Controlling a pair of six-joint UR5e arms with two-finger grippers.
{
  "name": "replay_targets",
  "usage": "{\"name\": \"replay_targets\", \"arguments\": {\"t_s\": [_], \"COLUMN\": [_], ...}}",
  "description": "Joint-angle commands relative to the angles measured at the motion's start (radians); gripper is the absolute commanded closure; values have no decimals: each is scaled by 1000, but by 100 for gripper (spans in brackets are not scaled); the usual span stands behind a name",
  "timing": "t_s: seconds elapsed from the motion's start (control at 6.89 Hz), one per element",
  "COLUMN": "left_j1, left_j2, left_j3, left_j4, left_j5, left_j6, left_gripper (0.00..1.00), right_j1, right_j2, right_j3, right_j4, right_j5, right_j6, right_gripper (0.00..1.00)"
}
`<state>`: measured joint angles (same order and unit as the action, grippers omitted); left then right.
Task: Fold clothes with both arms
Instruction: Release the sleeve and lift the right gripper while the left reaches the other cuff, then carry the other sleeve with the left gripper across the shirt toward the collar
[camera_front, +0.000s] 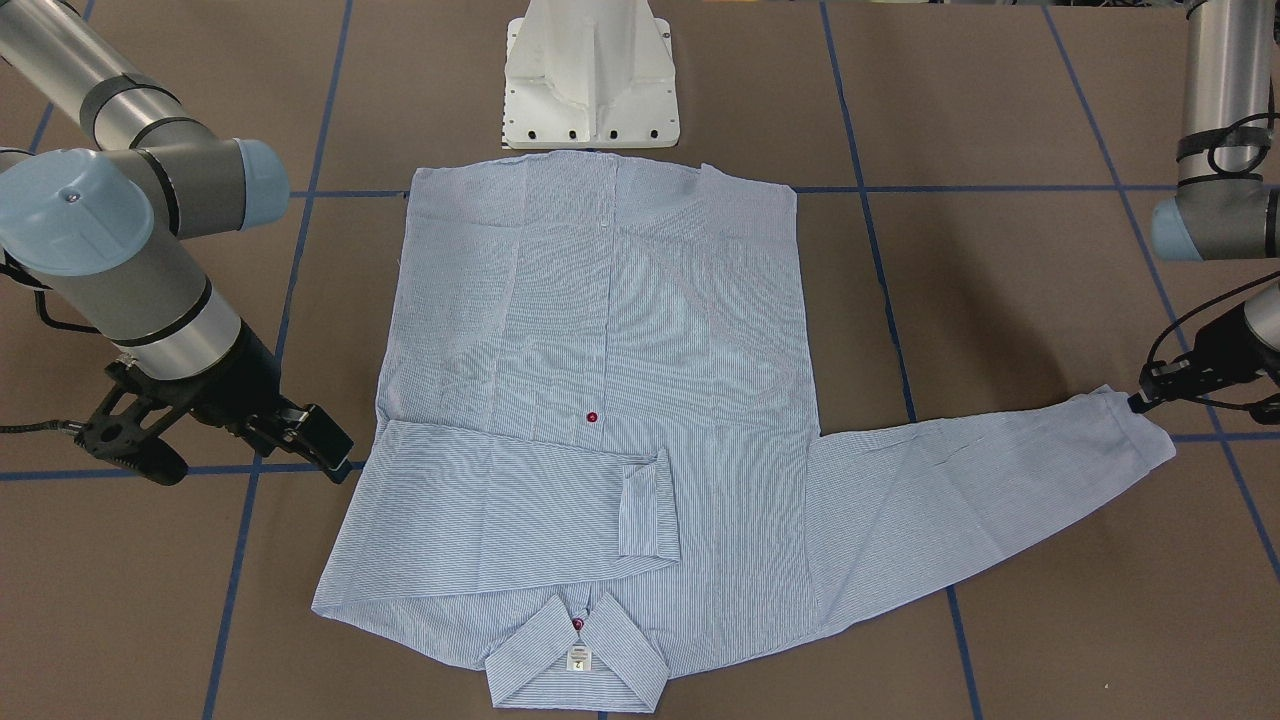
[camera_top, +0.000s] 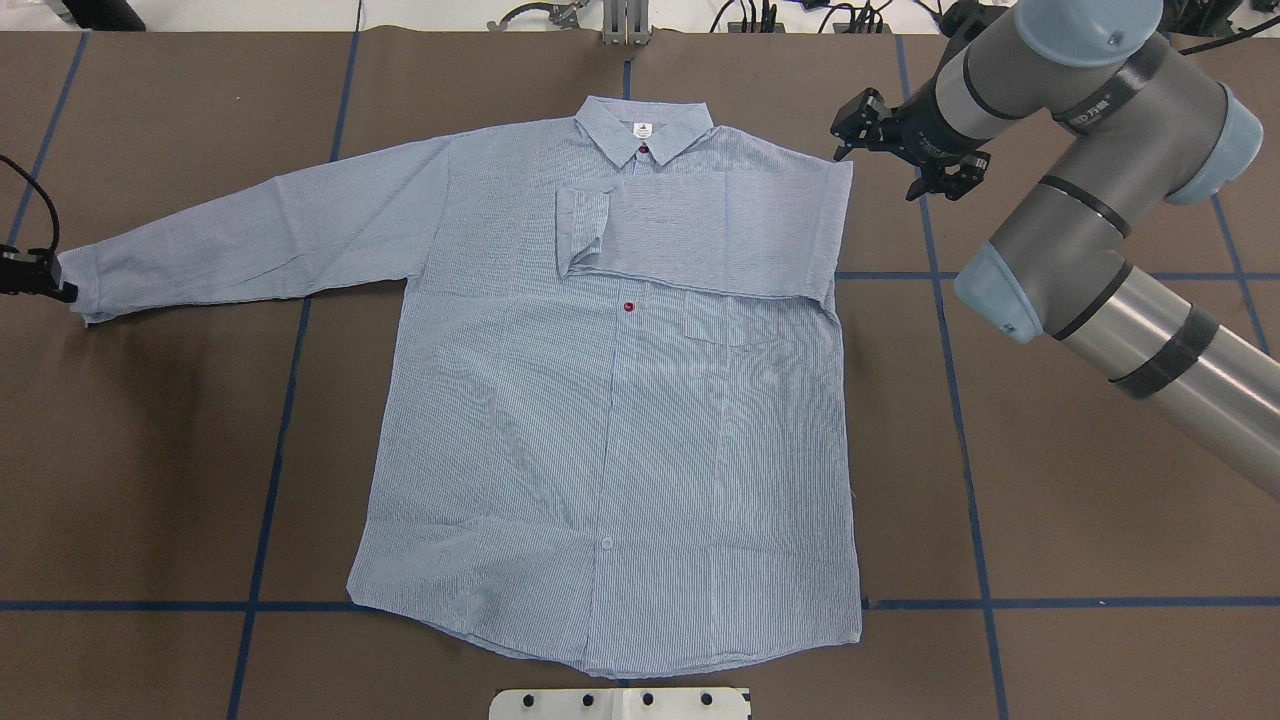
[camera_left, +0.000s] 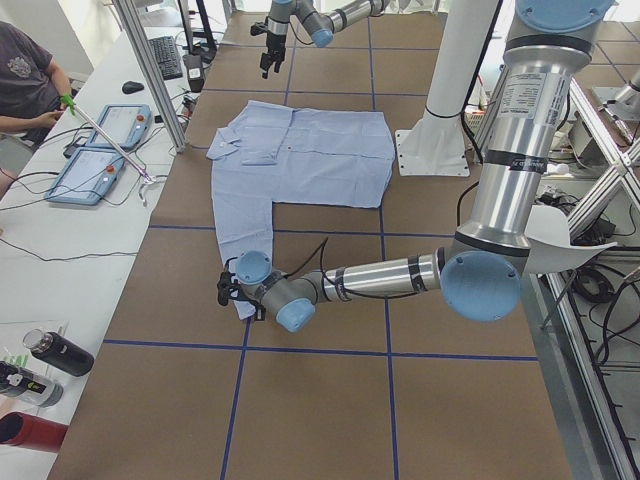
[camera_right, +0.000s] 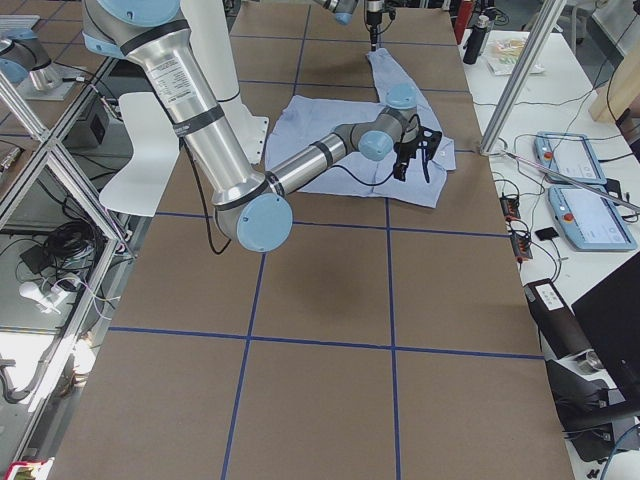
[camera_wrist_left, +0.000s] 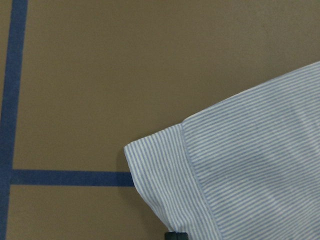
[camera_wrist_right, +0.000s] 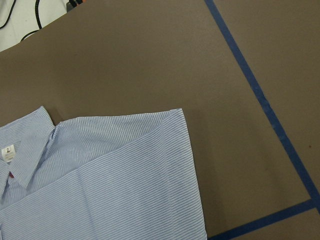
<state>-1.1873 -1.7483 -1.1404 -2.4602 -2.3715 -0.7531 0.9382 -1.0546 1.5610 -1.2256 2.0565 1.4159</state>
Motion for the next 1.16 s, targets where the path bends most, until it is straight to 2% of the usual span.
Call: {"name": "replay_targets", "arguments": {"t_s": [0.0, 0.15, 0.44, 0.58, 0.73, 1.02], "left_j1": [-3, -2, 50, 104, 180, 321], "left_j2": [3, -10, -144, -218, -309, -493], "left_j3": [-103, -181, -265, -268, -259, -251], "left_j4": [3, 9, 16, 20, 24, 93], "left_j5": [-11, -35, 1, 53, 61, 187], "left_j6": [-40, -117, -199, -242, -340, -509], "left_gripper": [100, 100, 100, 100, 100, 100], "right_j1": [13, 31, 65, 79, 105, 175], "right_j2": [-22, -42, -83, -112, -140, -208], "right_j3": [14, 14, 17, 17, 16, 13], "right_j4": [0, 0, 1, 8, 11, 11], "right_j5": [-1, 2, 4, 4, 10, 13], "right_j6": [0, -2, -62, -110, -182, -358], "right_gripper": [1, 1, 1, 1, 1, 0]}}
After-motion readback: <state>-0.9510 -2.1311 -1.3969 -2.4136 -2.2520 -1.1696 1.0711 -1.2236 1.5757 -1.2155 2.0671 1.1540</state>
